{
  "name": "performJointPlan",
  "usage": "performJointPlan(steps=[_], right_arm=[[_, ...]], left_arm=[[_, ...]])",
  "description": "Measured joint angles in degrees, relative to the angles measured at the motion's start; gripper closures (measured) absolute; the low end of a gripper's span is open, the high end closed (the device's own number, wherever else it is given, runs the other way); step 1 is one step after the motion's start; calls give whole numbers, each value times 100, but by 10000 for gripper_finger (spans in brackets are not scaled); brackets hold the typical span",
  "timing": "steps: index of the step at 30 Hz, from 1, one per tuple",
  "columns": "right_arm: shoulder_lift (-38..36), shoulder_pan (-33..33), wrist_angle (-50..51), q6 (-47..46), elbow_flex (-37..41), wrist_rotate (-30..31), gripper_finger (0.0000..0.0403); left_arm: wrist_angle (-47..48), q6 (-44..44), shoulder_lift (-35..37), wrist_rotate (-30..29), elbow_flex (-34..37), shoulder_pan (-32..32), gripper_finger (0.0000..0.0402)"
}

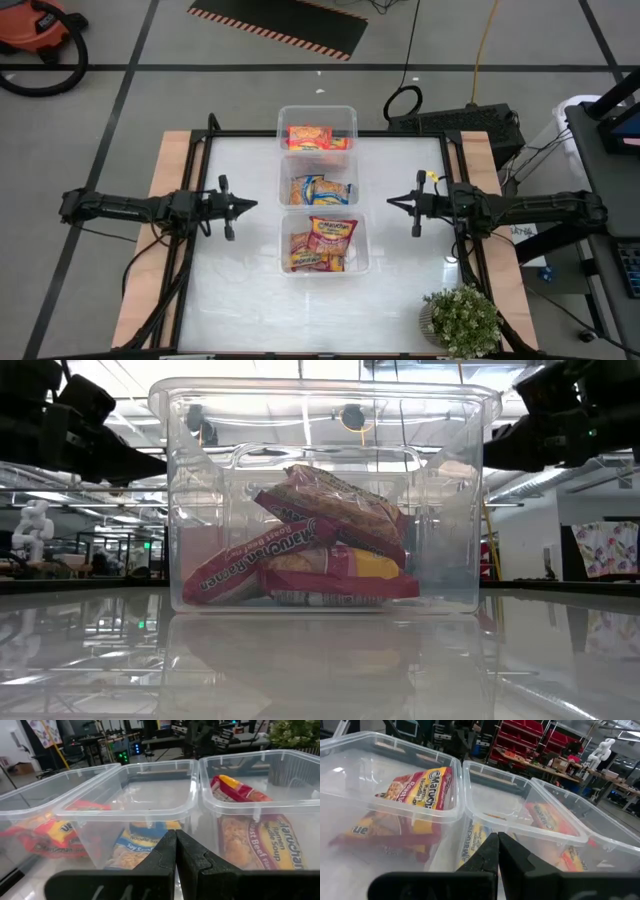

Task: Sort Maruchan noodles
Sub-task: Return to Home Position

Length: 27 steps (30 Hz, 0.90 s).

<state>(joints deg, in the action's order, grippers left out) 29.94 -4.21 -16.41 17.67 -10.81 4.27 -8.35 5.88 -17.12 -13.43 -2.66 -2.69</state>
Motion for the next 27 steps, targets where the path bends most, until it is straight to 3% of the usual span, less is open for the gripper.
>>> performJointPlan(steps=[8, 27], right_arm=[[-90, 1, -4, -223, 113, -303, 403], [-448, 2, 45, -328, 317, -308, 403]], left_arm=[[77, -16, 2, 11, 0, 14, 394], [-118, -41, 0, 203, 212, 16, 394]])
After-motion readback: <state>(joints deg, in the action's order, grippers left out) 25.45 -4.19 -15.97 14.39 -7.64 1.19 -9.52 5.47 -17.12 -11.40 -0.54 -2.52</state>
